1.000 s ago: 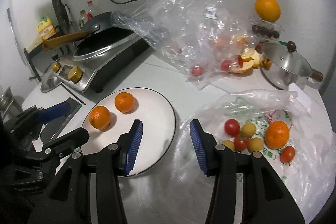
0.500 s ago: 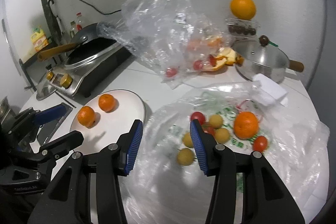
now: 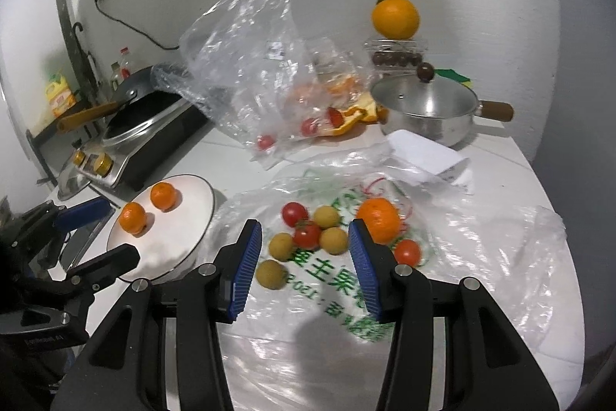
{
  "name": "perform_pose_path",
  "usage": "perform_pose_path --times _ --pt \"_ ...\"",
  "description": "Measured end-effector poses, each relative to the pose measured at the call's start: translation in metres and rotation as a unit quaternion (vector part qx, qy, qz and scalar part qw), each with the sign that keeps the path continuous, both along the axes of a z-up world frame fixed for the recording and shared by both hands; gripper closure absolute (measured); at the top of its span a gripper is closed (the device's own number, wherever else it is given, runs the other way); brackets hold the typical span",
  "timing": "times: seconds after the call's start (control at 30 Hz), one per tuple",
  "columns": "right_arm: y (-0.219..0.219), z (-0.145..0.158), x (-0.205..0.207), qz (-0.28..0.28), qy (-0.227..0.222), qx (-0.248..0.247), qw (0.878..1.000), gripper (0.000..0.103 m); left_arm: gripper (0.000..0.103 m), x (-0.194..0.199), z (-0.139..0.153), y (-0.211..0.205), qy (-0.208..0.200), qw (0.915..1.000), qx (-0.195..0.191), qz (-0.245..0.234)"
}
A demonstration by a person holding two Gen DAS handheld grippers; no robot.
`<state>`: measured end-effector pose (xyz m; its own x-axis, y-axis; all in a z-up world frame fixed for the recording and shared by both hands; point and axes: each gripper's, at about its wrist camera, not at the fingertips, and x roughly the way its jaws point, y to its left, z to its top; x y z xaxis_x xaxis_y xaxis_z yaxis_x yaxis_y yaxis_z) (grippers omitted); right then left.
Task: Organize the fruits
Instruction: 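Move both open grippers back over the fruit on the bag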
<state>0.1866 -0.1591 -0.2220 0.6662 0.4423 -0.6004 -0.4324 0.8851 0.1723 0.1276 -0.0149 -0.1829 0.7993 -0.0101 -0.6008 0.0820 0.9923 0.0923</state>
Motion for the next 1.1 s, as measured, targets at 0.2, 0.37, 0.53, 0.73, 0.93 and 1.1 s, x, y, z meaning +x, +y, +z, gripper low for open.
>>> perform_pose_path --times 0.2,0.37,0.53,0.73,0.93,1.1 --pt "-0.023 -0.001 0.002 -0.013 -0.004 0.007 1.000 0.053 0.032 0.006 0.001 -0.021 -0.008 0.9997 0.019 -0.012" --pt "-0.044 -0.001 0.005 -0.028 -0.008 0.010 1.000 0.053 0.032 0.011 0.001 -0.034 -0.017 0.9991 0.031 -0.023" --pt "-0.060 -0.003 0.009 -0.036 -0.007 0.012 0.999 0.053 0.032 0.019 -0.002 -0.043 -0.005 0.9991 0.024 -0.034" --pt "-0.074 -0.009 0.014 -0.041 -0.003 0.015 0.999 0.053 0.032 0.032 -0.014 -0.053 0.017 0.9987 0.018 -0.044" --pt "-0.077 -0.018 0.021 -0.035 0.003 0.014 0.999 0.053 0.033 0.042 -0.025 -0.061 0.026 0.9982 0.021 -0.049" --pt "-0.076 -0.024 0.029 -0.027 0.010 0.011 1.000 0.053 0.033 0.052 -0.035 -0.064 0.036 0.9979 0.011 -0.053"
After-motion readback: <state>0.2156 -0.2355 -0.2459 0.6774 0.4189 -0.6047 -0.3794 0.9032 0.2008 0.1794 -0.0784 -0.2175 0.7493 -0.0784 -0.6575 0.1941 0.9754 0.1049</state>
